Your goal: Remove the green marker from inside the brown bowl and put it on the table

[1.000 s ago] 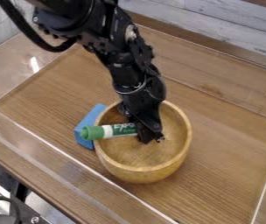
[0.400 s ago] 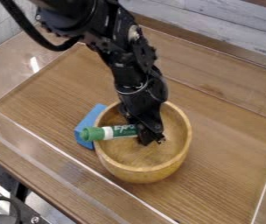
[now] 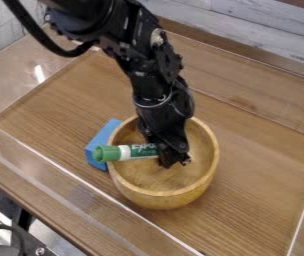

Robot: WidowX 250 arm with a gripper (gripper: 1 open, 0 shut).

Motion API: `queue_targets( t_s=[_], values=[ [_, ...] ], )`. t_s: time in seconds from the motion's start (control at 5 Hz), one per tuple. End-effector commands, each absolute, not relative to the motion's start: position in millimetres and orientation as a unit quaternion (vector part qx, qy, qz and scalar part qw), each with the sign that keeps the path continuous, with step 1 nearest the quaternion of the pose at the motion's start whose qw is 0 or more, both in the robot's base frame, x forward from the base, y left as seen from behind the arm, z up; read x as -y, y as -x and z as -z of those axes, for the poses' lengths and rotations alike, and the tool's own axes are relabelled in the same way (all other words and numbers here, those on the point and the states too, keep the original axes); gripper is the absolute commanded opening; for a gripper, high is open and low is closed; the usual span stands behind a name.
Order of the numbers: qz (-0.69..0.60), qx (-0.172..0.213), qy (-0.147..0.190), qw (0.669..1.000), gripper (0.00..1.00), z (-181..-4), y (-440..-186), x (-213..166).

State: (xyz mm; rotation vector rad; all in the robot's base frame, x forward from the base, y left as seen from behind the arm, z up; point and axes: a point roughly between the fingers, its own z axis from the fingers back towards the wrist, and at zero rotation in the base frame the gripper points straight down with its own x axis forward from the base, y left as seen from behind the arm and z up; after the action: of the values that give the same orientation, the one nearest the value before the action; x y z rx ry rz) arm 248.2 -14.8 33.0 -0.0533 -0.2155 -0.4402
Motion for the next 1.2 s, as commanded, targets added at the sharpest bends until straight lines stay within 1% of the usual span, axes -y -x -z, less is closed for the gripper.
queue_targets(
  t_s=[0.0,1.0],
  values=[
    [0.224,0.139,0.016,0.964,0.00,-51.3,-261.3,16.9],
    [0.224,0.138,0.012,0.965,0.00,-60.0,-263.3,20.3]
  ],
)
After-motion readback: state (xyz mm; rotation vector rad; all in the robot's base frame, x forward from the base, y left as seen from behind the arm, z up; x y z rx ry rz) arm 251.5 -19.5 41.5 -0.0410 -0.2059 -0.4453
